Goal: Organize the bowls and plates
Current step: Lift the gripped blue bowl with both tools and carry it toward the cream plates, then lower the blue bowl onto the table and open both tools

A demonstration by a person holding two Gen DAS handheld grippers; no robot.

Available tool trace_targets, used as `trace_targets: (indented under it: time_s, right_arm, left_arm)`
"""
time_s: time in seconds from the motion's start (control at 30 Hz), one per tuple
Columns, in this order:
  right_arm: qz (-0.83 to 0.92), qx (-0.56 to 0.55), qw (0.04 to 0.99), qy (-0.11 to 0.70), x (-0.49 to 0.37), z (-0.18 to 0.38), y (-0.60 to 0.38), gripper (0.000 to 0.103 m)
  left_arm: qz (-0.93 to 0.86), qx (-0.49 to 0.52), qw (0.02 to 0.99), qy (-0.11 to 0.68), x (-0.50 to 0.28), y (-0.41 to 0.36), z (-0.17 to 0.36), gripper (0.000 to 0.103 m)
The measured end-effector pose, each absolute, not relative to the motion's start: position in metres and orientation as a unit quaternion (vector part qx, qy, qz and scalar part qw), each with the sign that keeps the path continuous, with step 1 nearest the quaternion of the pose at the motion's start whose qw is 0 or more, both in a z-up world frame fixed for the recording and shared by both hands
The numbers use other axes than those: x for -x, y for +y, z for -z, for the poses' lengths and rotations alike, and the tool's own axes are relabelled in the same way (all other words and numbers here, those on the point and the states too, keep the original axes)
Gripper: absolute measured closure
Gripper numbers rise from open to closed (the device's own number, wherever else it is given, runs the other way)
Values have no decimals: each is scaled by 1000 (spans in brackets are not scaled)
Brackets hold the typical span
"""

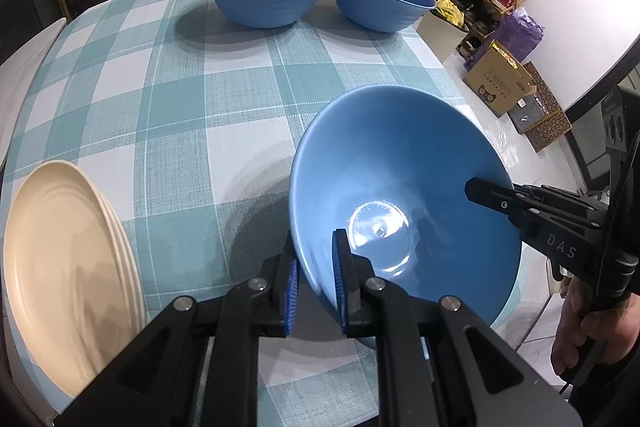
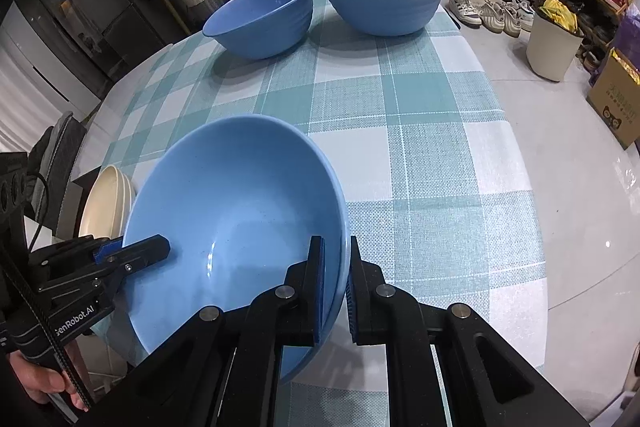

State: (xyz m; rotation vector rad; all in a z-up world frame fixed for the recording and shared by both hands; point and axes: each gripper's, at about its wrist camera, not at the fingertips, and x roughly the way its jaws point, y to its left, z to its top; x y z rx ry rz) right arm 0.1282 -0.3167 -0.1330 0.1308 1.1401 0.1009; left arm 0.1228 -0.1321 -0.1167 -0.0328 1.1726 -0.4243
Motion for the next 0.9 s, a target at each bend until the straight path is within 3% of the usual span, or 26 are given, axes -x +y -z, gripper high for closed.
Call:
trace_targets:
  time_s: [0.13,0.23,0.3,0.4,0.47,0.7,0.77,0.83,0.9]
  right_arm:
    - [-47,-55,840,538,-129,133,-316,93]
    - [-56,-58,844,530,-129,130,-317,83]
    - [-49,-57,851,520,-129,125,-319,71]
    - [-42,-59,862,502,-130,114,-323,68]
    - [-40,-68,870,487,-131,105,-328,68]
    - [-57,-78,902,422,-135,57,-330,55]
    - [-68,-75,916,388,-134,40,-326,51]
    - [-77,-63,927,361,-135,24,-319,43]
    - [-89,-47,935,340,-137,10,-311,25]
  left_arm:
    - [196,16,817,542,-124,-130,113,89]
    - [189,17,821,539,-127,-125,110,88]
    - [185,20,817,545,-130,-120,110,82]
    - [175,26,823,539,-135,-112,106,72]
    - [167,32,829,533,-139,-105,100,59]
    - [168,34,840,514,-155,-94,77,56]
    - [171,37,845,506,-160,-92,69,50]
    - [169,36,851,496,-164,-91,61,47]
    - [167,28,855,490,-169,-92,54,40]
